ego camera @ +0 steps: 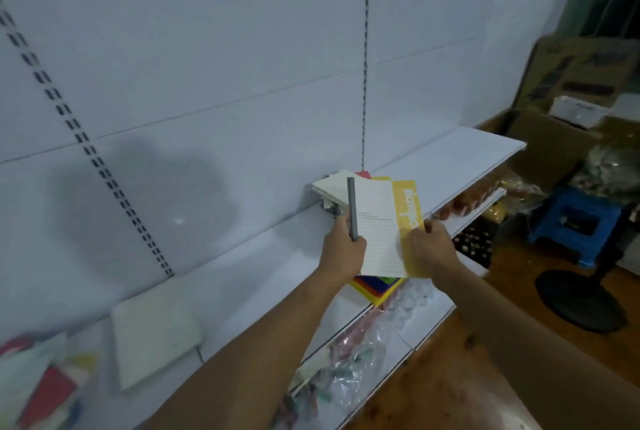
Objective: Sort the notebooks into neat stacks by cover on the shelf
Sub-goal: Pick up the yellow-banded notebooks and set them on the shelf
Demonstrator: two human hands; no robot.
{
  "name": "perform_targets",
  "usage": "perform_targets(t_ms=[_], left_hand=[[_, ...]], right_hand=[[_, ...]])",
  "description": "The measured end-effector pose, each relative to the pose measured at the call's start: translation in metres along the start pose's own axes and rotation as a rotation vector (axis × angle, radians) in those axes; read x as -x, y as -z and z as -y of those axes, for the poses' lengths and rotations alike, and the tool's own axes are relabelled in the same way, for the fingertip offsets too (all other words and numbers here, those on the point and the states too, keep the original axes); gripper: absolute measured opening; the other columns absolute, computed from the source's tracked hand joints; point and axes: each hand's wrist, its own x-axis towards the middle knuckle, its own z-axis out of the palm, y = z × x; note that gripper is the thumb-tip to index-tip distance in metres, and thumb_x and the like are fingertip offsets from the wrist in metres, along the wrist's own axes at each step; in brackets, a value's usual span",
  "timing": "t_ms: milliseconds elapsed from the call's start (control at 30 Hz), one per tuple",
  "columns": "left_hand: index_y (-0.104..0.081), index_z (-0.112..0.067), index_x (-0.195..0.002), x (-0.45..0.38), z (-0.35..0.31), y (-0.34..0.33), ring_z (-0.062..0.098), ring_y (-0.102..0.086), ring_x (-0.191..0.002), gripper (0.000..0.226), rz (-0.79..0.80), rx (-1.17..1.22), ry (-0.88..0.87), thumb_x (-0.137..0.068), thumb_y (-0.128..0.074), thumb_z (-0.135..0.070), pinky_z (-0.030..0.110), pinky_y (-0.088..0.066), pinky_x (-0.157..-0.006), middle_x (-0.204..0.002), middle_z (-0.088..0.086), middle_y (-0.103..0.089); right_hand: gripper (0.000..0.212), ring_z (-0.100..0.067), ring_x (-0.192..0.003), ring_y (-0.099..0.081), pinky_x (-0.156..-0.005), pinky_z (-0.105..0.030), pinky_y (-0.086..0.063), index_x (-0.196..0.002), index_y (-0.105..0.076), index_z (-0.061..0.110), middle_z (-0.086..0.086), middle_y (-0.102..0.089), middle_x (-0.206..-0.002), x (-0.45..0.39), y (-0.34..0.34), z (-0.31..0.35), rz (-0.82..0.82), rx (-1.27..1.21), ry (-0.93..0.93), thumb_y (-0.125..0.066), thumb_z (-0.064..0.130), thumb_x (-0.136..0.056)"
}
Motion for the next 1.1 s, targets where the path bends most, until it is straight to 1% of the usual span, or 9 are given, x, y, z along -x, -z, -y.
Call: perform_targets(t_ms=[133,300,500,700,800,867,933,1000,1100], left_hand=[[-0.042,-0.019,-0.137,-0.022,0.021,0.046,0.020,-0.057,-0.111,0.050,-0.179,-0.011,0.099,-0.089,-0.046,-0.003,0.027,-0.050,-0.087,-0.129,0.004,-0.058],[-0.043,-0.019,-0.136,-0.039,0.060,0.107,0.020,-0.059,-0.105,0.050,-0.388,-0.017,0.193,-0.089,-0.048,-0.005,0.028,-0.049,-0.087,-0.126,0.004,-0.060],[-0.043,-0.009,-0.131,-0.048,0.118,0.165,0.026,-0.059,-0.105,0.044,-0.524,-0.099,0.345,-0.088,-0.053,-0.012,0.034,-0.050,-0.088,-0.120,0.010,-0.060],[-0.049,-0.006,-0.081,-0.049,0.169,0.195,0.014,-0.049,-0.063,0.016,-0.459,-0.194,0.589,-0.089,-0.055,-0.019,0.025,-0.041,-0.052,-0.079,0.006,-0.053],[-0.031,-0.015,-0.061,-0.047,0.188,0.197,0.011,-0.039,-0.052,0.035,-0.473,-0.244,0.667,-0.086,-0.055,-0.013,0.021,-0.031,-0.043,-0.066,0.002,-0.041],[-0.038,-0.013,-0.065,-0.044,0.191,0.195,0.012,-0.042,-0.057,0.027,-0.479,-0.272,0.737,-0.086,-0.055,-0.010,0.023,-0.036,-0.047,-0.072,0.005,-0.045],[-0.051,-0.003,-0.098,-0.042,0.192,0.191,0.021,-0.054,-0.078,0.014,-0.457,-0.288,0.797,-0.088,-0.056,-0.011,0.028,-0.046,-0.063,-0.097,0.013,-0.054],[-0.041,0.001,-0.128,-0.044,0.195,0.184,0.030,-0.055,-0.107,0.047,-0.452,-0.315,0.823,-0.088,-0.058,-0.017,0.034,-0.049,-0.085,-0.123,0.018,-0.049],[-0.032,0.000,-0.138,-0.043,0.194,0.174,0.033,-0.045,-0.123,0.061,-0.431,-0.356,0.857,-0.089,-0.058,-0.025,0.039,-0.044,-0.101,-0.136,0.021,-0.041]], right_hand=[[0.013,-0.015,-0.059,-0.050,-0.050,-0.022,-0.039,-0.088,-0.051,0.007,-0.010,-0.050,-0.078,-0.015,-0.069,0.019,0.192,-0.087,-0.012,-0.039,0.007,-0.092],[0.017,-0.026,-0.085,-0.059,-0.069,-0.035,-0.050,-0.103,-0.053,0.013,-0.007,-0.061,-0.092,-0.027,-0.157,0.029,0.312,0.126,0.103,-0.046,0.014,-0.087],[0.016,-0.021,-0.065,-0.055,-0.052,-0.024,-0.039,-0.090,-0.057,0.010,-0.004,-0.060,-0.076,-0.029,-0.250,0.023,0.500,0.289,0.167,-0.048,0.019,-0.080],[0.017,-0.027,-0.082,-0.059,-0.065,-0.032,-0.046,-0.098,-0.056,0.008,-0.009,-0.061,-0.093,-0.032,-0.305,-0.003,0.646,0.488,0.195,-0.052,0.019,-0.086],[0.012,-0.024,-0.082,-0.055,-0.067,-0.031,-0.043,-0.096,-0.051,0.010,-0.006,-0.056,-0.092,-0.037,-0.318,-0.016,0.731,0.640,0.249,-0.055,0.017,-0.087],[0.016,-0.025,-0.085,-0.055,-0.070,-0.032,-0.045,-0.099,-0.052,0.009,-0.007,-0.056,-0.094,-0.041,-0.325,-0.025,0.784,0.740,0.309,-0.056,0.018,-0.087],[0.023,-0.027,-0.090,-0.058,-0.072,-0.032,-0.046,-0.103,-0.055,0.004,-0.010,-0.060,-0.099,-0.045,-0.331,-0.036,0.825,0.856,0.386,-0.057,0.021,-0.087],[0.027,-0.028,-0.095,-0.059,-0.071,-0.029,-0.044,-0.105,-0.056,0.001,-0.014,-0.062,-0.104,-0.047,-0.336,-0.045,0.853,0.913,0.428,-0.056,0.023,-0.089],[0.029,-0.030,-0.100,-0.059,-0.071,-0.027,-0.039,-0.106,-0.054,-0.003,-0.018,-0.061,-0.109,-0.047,-0.341,-0.055,0.860,0.936,0.465,-0.055,0.022,-0.091]])
